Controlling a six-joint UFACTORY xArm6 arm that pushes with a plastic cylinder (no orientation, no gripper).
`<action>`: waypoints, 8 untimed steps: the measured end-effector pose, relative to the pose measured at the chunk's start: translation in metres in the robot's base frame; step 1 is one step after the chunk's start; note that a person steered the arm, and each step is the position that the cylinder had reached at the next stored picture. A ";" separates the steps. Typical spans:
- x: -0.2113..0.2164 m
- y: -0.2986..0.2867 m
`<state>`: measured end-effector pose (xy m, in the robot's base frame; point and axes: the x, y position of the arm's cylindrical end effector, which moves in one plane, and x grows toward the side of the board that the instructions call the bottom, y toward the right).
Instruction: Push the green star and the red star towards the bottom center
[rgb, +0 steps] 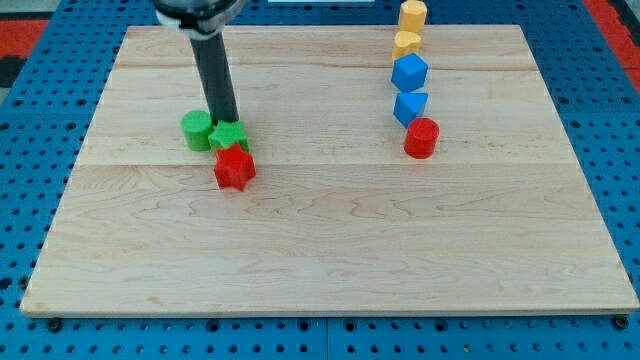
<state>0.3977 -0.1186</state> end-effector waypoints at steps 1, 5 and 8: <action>0.048 0.000; 0.099 0.056; 0.187 0.043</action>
